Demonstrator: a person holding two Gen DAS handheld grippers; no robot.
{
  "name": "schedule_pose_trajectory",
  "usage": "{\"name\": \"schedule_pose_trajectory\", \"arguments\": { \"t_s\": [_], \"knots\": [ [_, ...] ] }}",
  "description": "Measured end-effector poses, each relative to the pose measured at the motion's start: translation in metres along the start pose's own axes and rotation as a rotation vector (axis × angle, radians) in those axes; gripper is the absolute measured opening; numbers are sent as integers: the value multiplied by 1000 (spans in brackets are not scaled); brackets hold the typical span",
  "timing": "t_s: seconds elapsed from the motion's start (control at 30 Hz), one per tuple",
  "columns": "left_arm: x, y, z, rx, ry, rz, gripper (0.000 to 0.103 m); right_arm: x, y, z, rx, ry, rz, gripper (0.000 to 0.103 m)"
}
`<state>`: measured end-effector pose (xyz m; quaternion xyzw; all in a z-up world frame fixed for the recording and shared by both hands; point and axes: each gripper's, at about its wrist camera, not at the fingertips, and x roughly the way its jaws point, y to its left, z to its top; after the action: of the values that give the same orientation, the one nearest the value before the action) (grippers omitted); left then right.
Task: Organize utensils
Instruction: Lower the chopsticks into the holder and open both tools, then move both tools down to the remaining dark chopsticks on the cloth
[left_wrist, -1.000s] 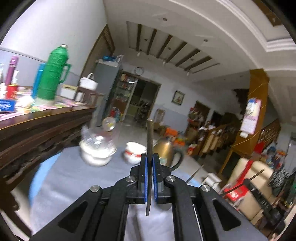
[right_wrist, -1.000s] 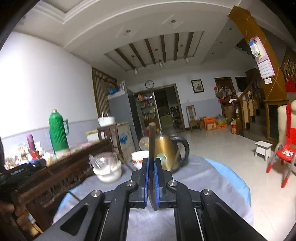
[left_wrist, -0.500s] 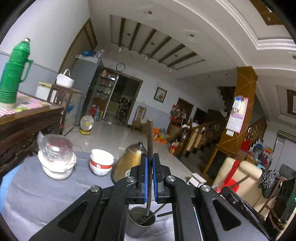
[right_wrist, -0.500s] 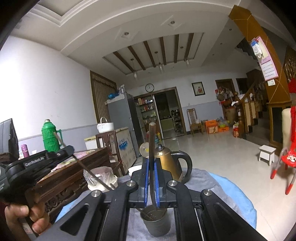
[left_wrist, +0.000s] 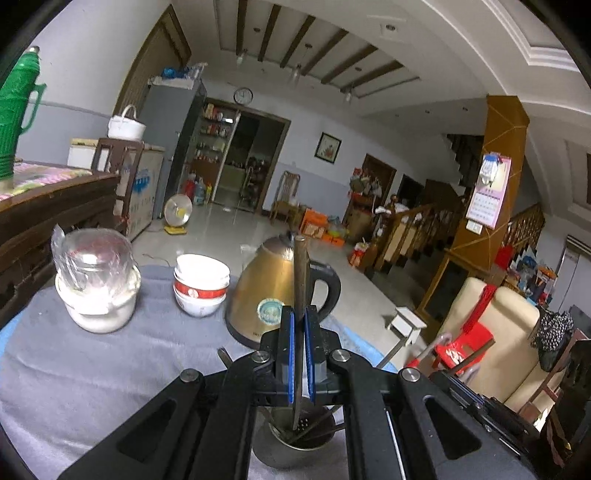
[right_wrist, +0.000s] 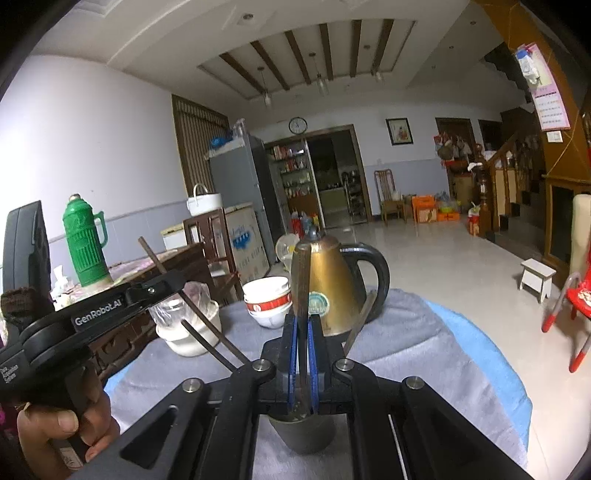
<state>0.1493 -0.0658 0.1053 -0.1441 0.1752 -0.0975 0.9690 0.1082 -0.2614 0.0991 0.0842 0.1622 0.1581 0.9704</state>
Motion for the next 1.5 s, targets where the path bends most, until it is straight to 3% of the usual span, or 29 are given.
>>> {"name": "schedule_pose_trajectory", "arguments": {
  "t_s": [0.2,0.27,0.33,0.4,0.43,0.47,0.53,0.7,0.83,0.93,1.1,1.13,1.17,1.23,1.33,1.5],
  "knots": [
    [19,0,-7,14,77,12,5,18,-4,-3,24,83,-1,7],
    [15,0,-2,5,80,20,11,20,-6,-3,32,101,-5,8],
    [-1,-1,8,-1,37,14,39,16,-5,3,30,95,-32,10],
    [-26,0,22,-8,-42,11,55,4,-6,12,28,61,-67,16],
    [-35,1,27,-10,-66,14,61,-2,-6,15,29,46,-76,28],
    [-50,2,33,-12,-100,22,63,-10,-5,21,29,24,-88,49],
    [-79,8,41,-14,-156,31,68,-31,-2,27,19,-35,-111,80],
    [-147,35,35,-8,-248,126,84,-82,10,23,1,-113,-124,80],
    [-168,63,5,-16,-206,220,88,-99,19,-7,0,-53,-98,80],
    [-165,87,-30,-31,-89,274,88,-88,27,-44,13,84,-58,80],
    [-152,122,-98,-110,136,356,88,-42,28,-110,103,400,46,78],
    [-151,128,-109,-124,175,367,88,-34,28,-122,126,452,64,73],
    [-150,134,-121,-137,215,376,88,-23,29,-133,142,511,79,60],
    [-151,140,-139,-164,276,392,88,-7,31,-148,153,586,85,42],
    [-153,147,-152,-195,318,399,88,20,38,-159,147,666,102,40],
    [-147,151,-160,-213,346,396,88,60,65,-164,102,712,136,40]
  ]
}}
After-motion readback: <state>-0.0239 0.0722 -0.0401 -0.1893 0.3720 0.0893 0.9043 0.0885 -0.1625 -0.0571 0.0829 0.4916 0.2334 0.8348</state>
